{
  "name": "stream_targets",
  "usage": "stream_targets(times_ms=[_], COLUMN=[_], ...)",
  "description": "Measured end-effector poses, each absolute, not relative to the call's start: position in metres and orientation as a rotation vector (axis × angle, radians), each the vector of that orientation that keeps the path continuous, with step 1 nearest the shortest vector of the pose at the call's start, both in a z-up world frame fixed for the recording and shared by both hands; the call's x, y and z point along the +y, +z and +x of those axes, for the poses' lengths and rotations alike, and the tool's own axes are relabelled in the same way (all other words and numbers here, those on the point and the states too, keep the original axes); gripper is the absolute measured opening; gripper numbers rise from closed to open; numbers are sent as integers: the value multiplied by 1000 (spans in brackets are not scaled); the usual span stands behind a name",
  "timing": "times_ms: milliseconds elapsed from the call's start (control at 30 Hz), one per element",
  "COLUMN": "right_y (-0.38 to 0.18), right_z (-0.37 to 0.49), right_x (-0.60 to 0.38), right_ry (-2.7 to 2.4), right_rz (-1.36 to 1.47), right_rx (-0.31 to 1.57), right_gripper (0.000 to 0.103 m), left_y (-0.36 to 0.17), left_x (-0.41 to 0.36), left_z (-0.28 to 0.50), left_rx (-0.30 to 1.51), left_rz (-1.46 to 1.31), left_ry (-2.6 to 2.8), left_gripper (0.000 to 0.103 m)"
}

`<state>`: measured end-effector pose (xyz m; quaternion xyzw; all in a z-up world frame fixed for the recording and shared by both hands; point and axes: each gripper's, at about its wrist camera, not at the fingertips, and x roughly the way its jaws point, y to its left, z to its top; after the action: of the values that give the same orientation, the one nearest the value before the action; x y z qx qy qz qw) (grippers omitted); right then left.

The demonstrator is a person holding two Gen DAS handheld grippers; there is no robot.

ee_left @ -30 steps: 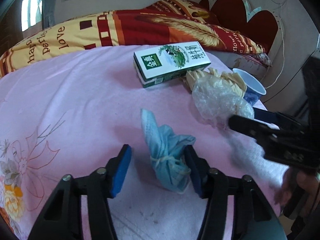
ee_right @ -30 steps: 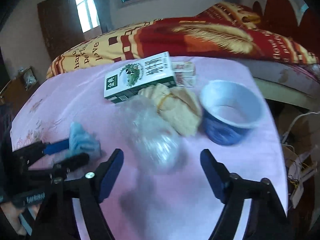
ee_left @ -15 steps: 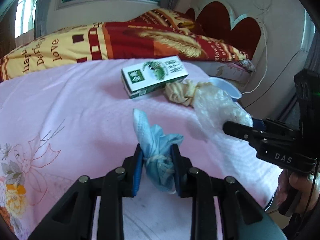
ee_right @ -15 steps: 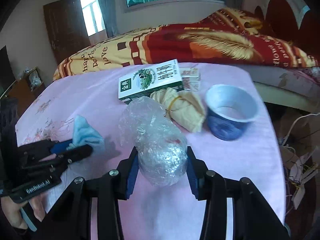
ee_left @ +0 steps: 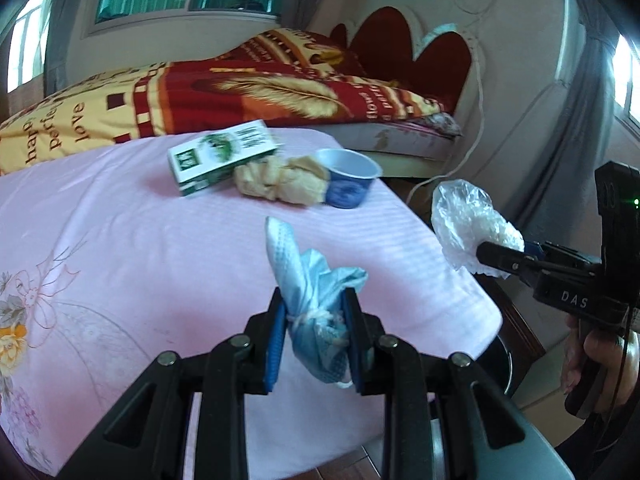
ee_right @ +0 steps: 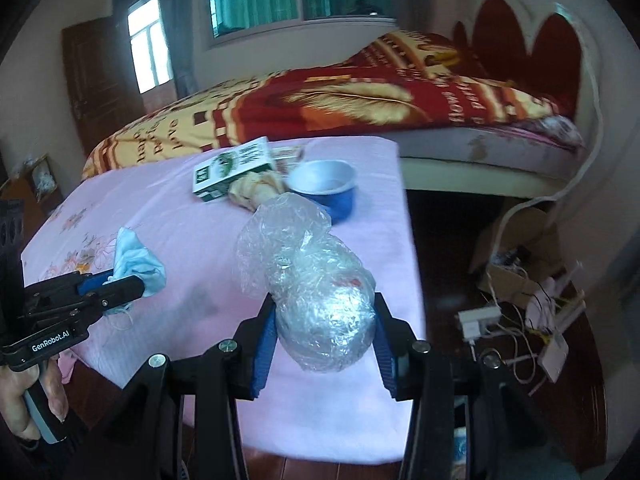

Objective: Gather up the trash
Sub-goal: 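Carry the mask and plastic bag over the black bucket with both tools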

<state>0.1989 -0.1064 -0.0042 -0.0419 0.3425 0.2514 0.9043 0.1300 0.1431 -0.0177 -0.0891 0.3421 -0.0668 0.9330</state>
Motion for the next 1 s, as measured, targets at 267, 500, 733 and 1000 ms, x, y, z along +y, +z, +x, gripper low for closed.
stream_targets(times_ms=[267,500,733,1000], right_y=[0,-1,-6,-12], right_z=[173,159,148,139], right_x=[-164,-207,-243,-278], right_ry=[446,386,324,263], right_rz=[-61,-27,-2,24], right_rx=[703,708,712,724], right_gripper=[46,46,46,46], left_y=[-12,-6,-5,-8], left_x=[99,56,20,-19], left_z=[126,125,122,122], left_rx=[698,695,696,704], left_rz=[-156,-114,-77,-48], left_ry=[-206,-282,-331,-389], left_gripper=[28,28,28,28])
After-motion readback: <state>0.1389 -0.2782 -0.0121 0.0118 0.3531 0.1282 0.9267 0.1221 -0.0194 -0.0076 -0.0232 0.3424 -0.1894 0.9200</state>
